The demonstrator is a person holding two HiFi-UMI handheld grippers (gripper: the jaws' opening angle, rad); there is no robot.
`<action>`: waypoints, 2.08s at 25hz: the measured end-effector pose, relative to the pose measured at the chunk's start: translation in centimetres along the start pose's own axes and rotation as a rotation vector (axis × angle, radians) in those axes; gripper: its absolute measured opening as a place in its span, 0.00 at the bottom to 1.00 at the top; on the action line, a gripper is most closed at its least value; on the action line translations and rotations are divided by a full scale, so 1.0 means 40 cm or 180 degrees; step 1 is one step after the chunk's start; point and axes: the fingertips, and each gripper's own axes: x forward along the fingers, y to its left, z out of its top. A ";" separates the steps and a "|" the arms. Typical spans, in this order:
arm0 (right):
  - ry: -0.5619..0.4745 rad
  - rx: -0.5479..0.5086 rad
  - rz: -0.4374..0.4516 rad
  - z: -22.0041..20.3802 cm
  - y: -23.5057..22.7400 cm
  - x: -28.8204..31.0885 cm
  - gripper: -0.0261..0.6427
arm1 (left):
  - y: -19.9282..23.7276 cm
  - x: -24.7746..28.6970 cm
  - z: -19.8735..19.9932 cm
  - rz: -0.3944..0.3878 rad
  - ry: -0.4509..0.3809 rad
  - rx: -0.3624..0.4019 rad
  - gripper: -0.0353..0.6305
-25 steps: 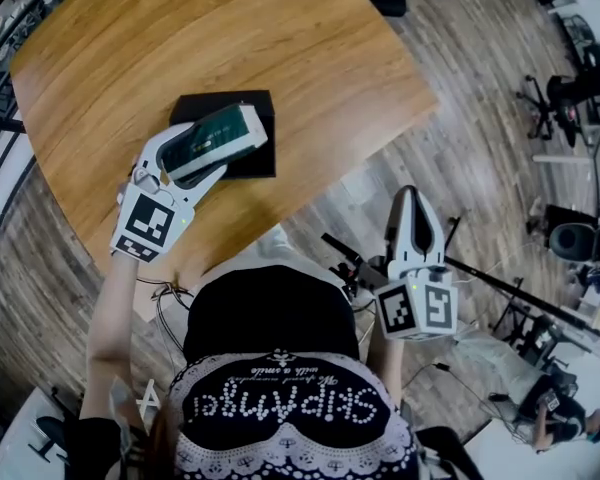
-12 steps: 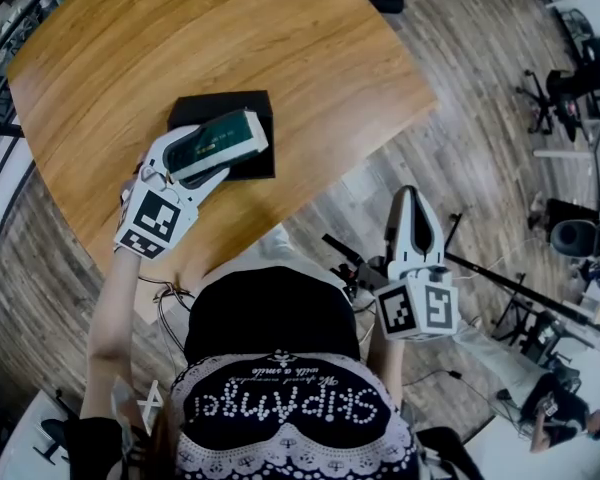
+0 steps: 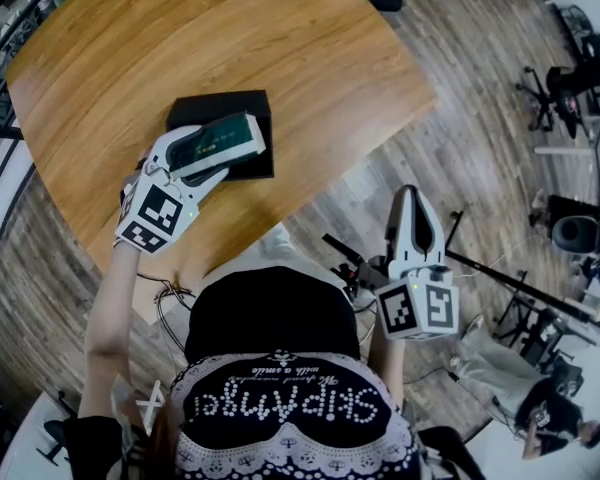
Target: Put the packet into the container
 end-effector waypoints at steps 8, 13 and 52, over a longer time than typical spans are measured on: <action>0.0005 -0.0003 0.0018 -0.004 0.005 0.000 0.09 | -0.012 0.013 -0.013 -0.0139 0.0099 0.0022 0.54; -0.0001 0.0002 0.0021 0.000 0.005 0.001 0.09 | -0.022 0.031 -0.028 -0.0220 0.0236 0.0144 0.54; 0.0028 0.0006 0.0020 -0.002 0.007 0.002 0.09 | -0.052 0.121 -0.093 -0.0545 0.0582 0.0075 0.54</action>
